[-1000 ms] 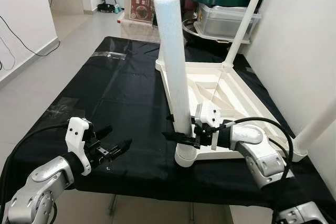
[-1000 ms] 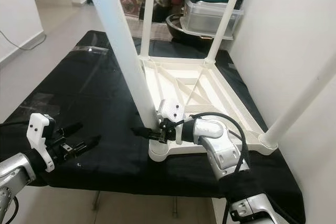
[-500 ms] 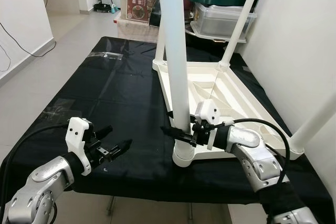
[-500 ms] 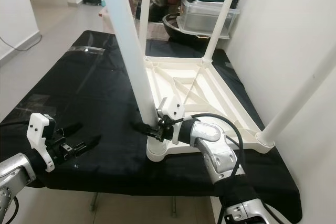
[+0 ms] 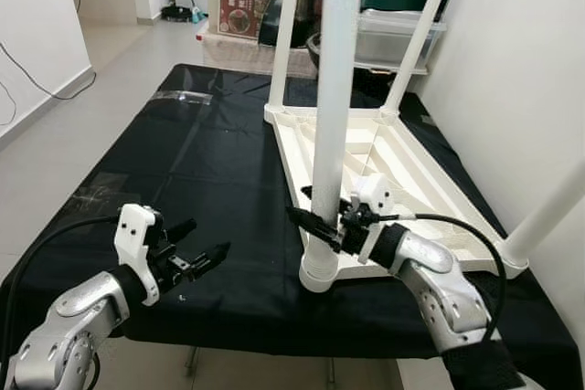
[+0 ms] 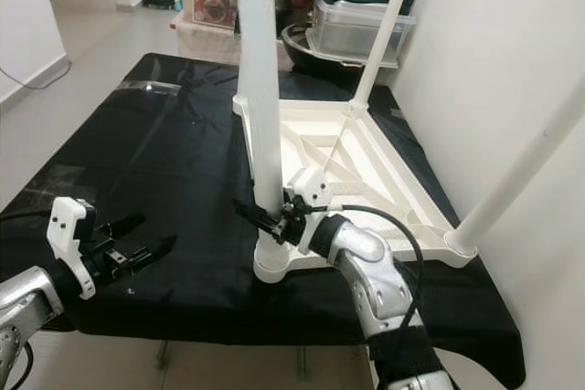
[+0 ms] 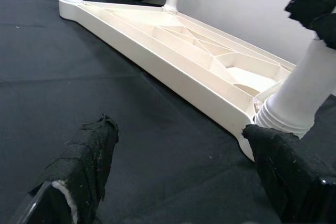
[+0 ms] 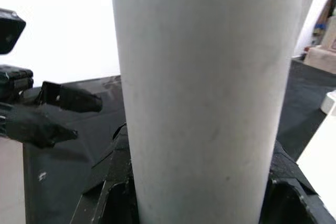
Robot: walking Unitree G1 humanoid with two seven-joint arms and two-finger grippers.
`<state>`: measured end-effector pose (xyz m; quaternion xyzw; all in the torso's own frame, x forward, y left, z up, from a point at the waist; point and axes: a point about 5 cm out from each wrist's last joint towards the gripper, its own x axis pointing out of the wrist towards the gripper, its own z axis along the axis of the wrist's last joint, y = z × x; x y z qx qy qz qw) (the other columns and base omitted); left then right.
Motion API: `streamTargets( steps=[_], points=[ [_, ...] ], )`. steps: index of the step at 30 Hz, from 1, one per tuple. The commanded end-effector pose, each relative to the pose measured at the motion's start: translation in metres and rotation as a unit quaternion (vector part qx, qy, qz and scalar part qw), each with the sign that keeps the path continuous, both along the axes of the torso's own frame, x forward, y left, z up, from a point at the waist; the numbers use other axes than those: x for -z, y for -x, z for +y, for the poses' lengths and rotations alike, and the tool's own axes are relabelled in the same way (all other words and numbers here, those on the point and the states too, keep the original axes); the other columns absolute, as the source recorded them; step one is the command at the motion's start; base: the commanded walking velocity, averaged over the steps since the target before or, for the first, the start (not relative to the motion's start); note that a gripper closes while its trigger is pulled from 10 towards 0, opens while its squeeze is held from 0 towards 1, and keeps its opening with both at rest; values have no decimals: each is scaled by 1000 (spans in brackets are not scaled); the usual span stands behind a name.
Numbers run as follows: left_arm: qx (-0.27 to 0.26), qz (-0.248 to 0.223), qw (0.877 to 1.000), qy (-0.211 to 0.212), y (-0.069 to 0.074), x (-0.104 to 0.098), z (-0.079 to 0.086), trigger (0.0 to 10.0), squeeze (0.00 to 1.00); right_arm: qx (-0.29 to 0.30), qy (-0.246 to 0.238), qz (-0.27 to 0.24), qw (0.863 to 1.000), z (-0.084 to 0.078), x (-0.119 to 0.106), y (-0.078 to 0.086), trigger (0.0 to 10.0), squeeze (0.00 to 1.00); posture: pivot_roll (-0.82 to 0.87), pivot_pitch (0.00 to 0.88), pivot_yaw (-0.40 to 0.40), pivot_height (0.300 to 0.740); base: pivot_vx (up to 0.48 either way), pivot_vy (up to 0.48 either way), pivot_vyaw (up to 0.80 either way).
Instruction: Building children table
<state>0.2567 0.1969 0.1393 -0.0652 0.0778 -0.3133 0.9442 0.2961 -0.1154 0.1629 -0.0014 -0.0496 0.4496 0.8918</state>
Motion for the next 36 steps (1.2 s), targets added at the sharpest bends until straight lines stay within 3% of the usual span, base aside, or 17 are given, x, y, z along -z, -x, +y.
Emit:
streamTargets(
  steps=[1, 6, 9, 10, 11, 12, 14, 18, 19, 21, 24, 28, 31, 36],
  points=[
    [10, 5, 1000, 10, -1, 1, -5, 10000, 0, -17, -7, 52, 998, 8, 18, 8, 0, 0, 135, 0, -114, 740, 0, 0, 0],
    [8, 5, 1000, 10, -2, 2, -4, 10000, 0, 50, -16, 50, 997, 6, 22, 10, 0, 0, 134, 0, -117, 740, 0, 0, 0],
    [6, 3, 1000, 10, -3, 1, -4, 10000, 0, 181, -15, 74, 981, -5, 27, 6, 0, 0, 130, 0, -116, 740, 0, 0, 0],
    [6, 3, 1000, 10, -3, 1, -4, 10000, 0, 181, -15, 74, 981, -5, 27, 6, 0, 0, 130, 0, -116, 740, 0, 0, 0],
    [5, 3, 1000, 10, -2, 2, -4, 10000, 0, 267, -13, 99, 959, -15, 32, 4, 0, 0, 129, 0, -115, 740, 0, 0, 0],
    [4, 3, 1000, 9, -3, 2, -3, 10000, 0, 295, -14, 105, 950, -19, 34, 5, 0, 0, 127, 0, -114, 740, 0, 0, 0],
    [4, 3, 1000, 9, -3, 2, -3, 10000, 0, 295, -14, 105, 950, -19, 34, 5, 0, 0, 127, 0, -114, 740, 0, 0, 0],
    [2, 2, 1000, 9, -4, 2, -3, 10000, 0, 376, -28, 124, 918, -31, 40, 10, 0, 0, 122, 0, -110, 740, 0, 0, 0],
    [2, 2, 1000, 9, -4, 2, -3, 10000, 0, 376, -28, 124, 918, -31, 40, 10, 0, 0, 122, 0, -110, 740, 0, 0, 0],
    [1, 0, 1000, 9, -5, 1, -3, 10000, 0, 413, -33, 114, 903, -36, 38, 13, 0, 0, 119, 0, -108, 740, 0, 0, 0],
    [1, -1, 1000, 9, -6, 1, -3, 10000, 0, 421, -40, 104, 900, -37, 36, 15, 0, 0, 119, 0, -108, 740, 0, 0, 0],
    [0, -1, 1000, 8, -6, 2, -3, 10000, 0, 390, -80, 83, 913, -32, 26, 24, 0, 0, 113, 0, -102, 740, 0, 0, 0],
    [0, -1, 1000, 8, -8, 2, -3, 10000, 0, 382, -70, 74, 918, -33, 27, 28, 0, 0, 110, 0, -99, 740, 0, 0, 0],
    [-1, -3, 1000, 8, -10, 1, -3, 10000, 0, 412, -62, 72, 906, -39, 28, 28, 0, 0, 110, 0, -100, 740, 0, 0, 0]
  ],
)
